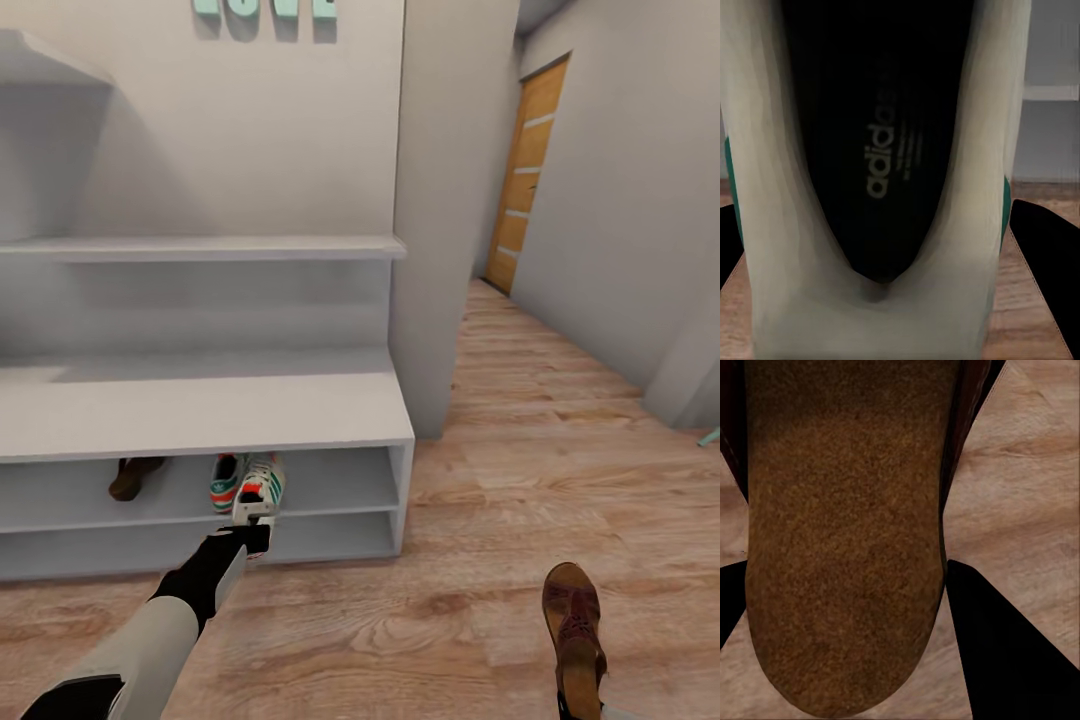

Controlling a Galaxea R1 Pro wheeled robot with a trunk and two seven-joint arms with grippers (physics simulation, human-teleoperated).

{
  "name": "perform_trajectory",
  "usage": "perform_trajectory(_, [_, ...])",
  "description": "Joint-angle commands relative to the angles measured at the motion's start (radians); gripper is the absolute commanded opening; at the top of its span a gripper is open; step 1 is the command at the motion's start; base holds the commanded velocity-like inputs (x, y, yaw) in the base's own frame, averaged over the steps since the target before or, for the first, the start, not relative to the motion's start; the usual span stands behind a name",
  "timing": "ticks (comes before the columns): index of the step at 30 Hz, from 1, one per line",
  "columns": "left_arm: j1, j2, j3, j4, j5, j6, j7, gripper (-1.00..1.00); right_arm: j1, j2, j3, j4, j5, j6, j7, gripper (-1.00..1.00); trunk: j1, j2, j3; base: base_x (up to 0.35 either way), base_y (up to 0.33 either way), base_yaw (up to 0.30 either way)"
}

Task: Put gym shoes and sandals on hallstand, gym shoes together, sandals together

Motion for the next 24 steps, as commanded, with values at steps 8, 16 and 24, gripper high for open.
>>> perform_trajectory(8, [0.001, -0.001, 0.005, -0.002, -0.008, 0.005, 0.001, -1.00, -0.001, 0.000, 0.001, 0.001, -0.005, -0.003, 0.000, -1.00, 0.000, 0.000, -0.001, 0.314, 0.000, 0.000])
perform_trajectory(16, [0.001, -0.001, 0.006, -0.002, -0.008, 0.004, 0.001, -1.00, -0.001, 0.000, 0.002, 0.001, -0.005, -0.002, 0.000, -1.00, 0.000, 0.000, -0.001, 0.058, 0.000, 0.000])
perform_trajectory(24, [0.000, -0.001, 0.007, -0.002, -0.008, 0.004, 0.001, -1.00, -0.001, 0.000, 0.001, 0.001, -0.005, -0.002, 0.000, -1.00, 0.000, 0.000, -0.001, 0.210, 0.047, 0.000])
